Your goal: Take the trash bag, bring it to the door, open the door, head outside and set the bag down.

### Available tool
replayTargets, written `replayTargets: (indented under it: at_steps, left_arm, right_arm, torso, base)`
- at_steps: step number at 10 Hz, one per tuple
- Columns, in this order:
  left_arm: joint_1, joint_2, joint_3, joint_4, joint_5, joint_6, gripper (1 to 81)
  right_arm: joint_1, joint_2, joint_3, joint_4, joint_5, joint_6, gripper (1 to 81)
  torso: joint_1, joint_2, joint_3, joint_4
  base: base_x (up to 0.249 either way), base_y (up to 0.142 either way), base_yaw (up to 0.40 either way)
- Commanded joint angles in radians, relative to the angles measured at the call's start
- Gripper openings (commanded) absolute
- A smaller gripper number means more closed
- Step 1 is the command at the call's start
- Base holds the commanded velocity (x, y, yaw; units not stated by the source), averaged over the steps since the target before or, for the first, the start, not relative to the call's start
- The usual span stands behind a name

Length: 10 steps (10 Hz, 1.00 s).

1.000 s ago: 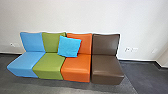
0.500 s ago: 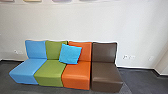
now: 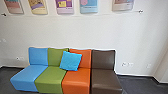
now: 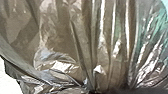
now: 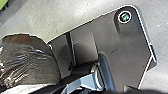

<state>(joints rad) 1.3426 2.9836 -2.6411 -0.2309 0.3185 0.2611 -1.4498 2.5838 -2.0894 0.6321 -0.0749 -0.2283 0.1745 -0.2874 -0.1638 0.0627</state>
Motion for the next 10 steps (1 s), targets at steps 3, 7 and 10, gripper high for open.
replayTargets:
  at_steps: [3,7,10]
  left_arm:
    - [-0.046,0.005,-0.007,-0.004,0.082,0.007,1.0]
    - [-0.042,0.009,-0.007,-0.004,0.079,0.006,1.0]
    - [-0.042,0.017,-0.007,-0.007,0.079,0.004,1.0]
  right_arm:
    - [0.030,0.044,-0.089,-0.025,-0.079,-0.005,81.1]
    - [0.016,0.086,-0.148,-0.029,-0.080,-0.005,81.1]
    - [0.005,0.110,-0.173,-0.048,-0.080,-0.005,81.1]
  torso:
    - [-0.098,0.150,0.021,0.000]
    - [-0.175,0.284,0.026,0.000]
    - [-0.175,0.287,0.027,0.000]
  base:
    - [0.000,0.000,0.000]
    - [0.000,0.000,0.000]
    - [0.000,0.000,0.000]
